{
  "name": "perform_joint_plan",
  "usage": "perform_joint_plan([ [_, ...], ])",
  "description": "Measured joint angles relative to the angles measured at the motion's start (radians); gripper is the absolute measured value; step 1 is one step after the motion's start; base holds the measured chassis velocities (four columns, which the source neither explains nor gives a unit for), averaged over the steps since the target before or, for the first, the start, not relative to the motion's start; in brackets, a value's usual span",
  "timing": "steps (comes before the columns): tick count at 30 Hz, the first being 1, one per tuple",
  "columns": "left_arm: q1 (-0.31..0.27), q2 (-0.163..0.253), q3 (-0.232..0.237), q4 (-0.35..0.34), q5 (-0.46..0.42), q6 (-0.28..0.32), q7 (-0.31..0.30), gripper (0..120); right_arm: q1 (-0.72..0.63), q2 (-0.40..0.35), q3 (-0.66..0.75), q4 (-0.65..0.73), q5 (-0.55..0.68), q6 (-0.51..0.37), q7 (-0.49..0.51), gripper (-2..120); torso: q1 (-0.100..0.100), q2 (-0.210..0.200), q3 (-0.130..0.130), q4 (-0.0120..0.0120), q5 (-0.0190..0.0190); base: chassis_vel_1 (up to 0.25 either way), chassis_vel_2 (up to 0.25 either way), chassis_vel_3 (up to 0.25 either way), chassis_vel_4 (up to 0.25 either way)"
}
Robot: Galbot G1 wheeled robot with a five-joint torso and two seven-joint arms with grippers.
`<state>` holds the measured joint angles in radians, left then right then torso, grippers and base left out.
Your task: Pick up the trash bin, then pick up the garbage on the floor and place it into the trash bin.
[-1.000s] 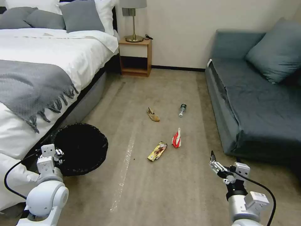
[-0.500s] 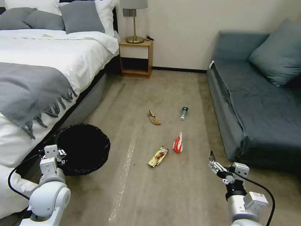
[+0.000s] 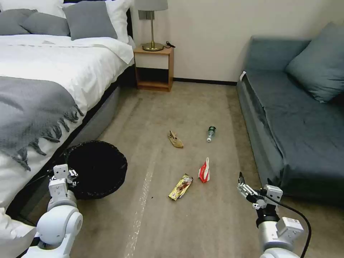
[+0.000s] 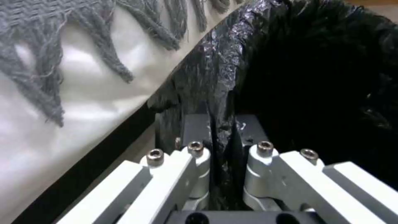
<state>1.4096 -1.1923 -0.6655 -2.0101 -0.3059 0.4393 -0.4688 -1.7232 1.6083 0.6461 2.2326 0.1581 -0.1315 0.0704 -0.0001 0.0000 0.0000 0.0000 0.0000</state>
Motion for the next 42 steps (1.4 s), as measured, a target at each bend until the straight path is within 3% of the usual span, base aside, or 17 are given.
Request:
perform_joint_plan([
  [42,0.057,-0.026,-0.005,-0.028,0.043,-0.061,0.033,6,-0.030,-0.001,-0.011,-0.009,-0.016,0.022,-0.005,100,0.000,0.000,0.000,-0.0001,0.0000,-0.088,0.083,0.090,-0.090],
])
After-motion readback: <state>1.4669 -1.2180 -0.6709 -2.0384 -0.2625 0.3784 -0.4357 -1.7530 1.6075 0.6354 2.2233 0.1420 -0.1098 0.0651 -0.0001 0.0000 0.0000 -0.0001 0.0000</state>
